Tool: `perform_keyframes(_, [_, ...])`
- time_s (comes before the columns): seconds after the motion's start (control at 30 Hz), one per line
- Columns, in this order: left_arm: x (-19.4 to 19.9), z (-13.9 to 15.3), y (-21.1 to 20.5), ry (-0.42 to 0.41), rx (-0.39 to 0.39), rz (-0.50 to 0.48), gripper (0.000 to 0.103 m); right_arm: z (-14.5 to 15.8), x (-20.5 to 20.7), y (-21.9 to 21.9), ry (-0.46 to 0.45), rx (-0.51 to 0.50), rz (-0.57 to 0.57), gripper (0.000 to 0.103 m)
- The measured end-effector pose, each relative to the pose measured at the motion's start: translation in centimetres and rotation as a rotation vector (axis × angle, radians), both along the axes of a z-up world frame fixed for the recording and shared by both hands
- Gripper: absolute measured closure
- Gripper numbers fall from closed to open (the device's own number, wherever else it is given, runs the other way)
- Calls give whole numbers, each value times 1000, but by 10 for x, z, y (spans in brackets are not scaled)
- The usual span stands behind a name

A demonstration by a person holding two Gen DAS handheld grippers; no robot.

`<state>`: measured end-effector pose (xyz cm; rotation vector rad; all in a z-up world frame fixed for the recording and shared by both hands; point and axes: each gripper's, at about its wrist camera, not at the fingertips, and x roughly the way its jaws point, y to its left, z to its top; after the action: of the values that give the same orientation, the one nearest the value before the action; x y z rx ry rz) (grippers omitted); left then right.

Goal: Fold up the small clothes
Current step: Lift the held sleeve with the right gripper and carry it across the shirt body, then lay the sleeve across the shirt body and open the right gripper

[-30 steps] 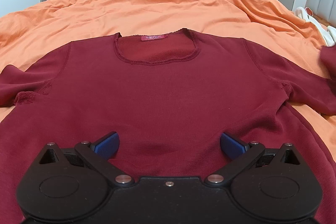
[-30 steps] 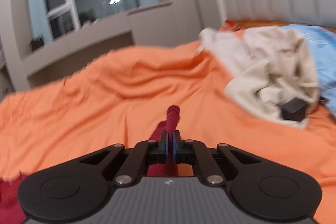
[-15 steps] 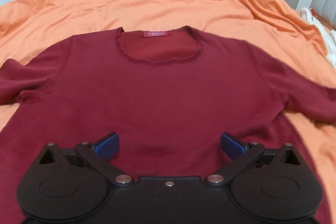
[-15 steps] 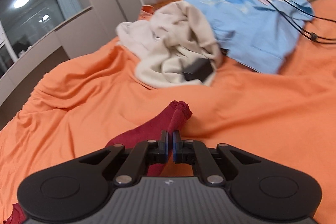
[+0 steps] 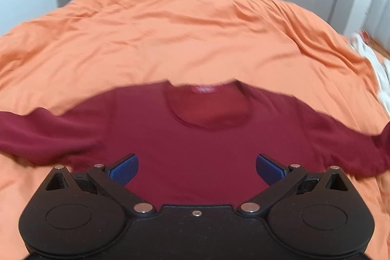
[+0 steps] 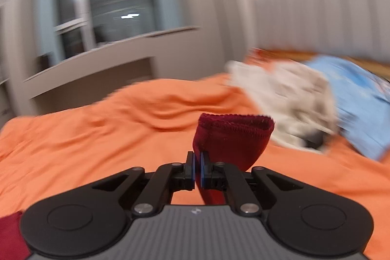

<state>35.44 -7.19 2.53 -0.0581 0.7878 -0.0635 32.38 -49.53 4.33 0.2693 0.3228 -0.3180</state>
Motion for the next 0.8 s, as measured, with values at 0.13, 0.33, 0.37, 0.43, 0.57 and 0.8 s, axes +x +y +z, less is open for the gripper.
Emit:
perform_keyframes(0.13, [8, 12, 31, -23, -7, 65, 1, 12, 31, 67, -26, -8, 193, 98])
perform_keyframes(0.33, [16, 20, 73, -39, -18, 156, 1, 2, 64, 171, -22, -67, 401, 98])
perform_keyframes(0.37, [17, 20, 79, -40, -20, 170, 0, -3, 66, 190, -14, -86, 434, 98])
perform_keyframes(0.43, [17, 19, 90, -44, -23, 190, 0, -14, 69, 222, 7, -98, 505, 98])
perform_keyframes(0.57, [19, 14, 105, -42, -29, 229, 1, -39, 66, 278, 72, -159, 636, 98])
perform_keyframes(0.8, [23, -2, 113, -36, -40, 241, 1, -75, 42, 341, 201, -297, 828, 97])
